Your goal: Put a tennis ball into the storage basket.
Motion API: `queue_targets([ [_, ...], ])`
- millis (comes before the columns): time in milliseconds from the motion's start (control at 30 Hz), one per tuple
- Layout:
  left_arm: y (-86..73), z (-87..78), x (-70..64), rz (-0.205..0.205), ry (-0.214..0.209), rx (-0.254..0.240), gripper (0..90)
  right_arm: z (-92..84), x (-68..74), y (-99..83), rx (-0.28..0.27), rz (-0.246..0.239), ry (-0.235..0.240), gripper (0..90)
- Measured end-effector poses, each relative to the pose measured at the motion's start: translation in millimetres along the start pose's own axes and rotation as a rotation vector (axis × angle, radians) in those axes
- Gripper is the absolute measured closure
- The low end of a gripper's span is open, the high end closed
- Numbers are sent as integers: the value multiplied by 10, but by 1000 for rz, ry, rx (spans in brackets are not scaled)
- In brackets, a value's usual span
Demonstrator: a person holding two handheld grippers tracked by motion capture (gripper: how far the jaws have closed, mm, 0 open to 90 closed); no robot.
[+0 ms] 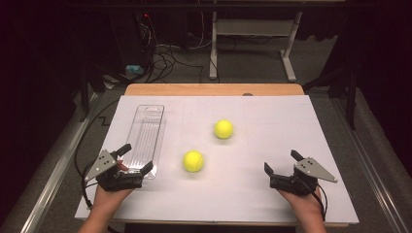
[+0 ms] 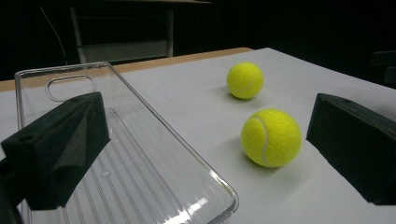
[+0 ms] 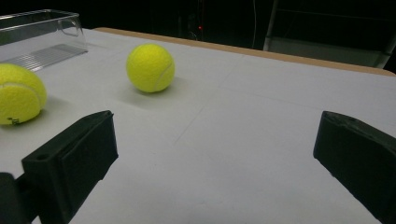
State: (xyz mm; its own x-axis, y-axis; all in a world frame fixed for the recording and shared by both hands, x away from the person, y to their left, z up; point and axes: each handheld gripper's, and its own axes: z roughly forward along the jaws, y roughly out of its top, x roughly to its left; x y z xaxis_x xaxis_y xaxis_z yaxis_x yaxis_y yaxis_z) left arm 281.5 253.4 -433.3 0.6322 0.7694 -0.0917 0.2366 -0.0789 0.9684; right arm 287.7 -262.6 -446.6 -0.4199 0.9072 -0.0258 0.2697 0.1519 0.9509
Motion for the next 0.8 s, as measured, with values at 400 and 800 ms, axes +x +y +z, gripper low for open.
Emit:
queue_targets([
  [400,2,7,-10,12,0,10,4,-10,2,4,-3,0,0,0],
  [800,26,36,-85,29,-13,24,4,-8,8,6,0,-6,3,0],
])
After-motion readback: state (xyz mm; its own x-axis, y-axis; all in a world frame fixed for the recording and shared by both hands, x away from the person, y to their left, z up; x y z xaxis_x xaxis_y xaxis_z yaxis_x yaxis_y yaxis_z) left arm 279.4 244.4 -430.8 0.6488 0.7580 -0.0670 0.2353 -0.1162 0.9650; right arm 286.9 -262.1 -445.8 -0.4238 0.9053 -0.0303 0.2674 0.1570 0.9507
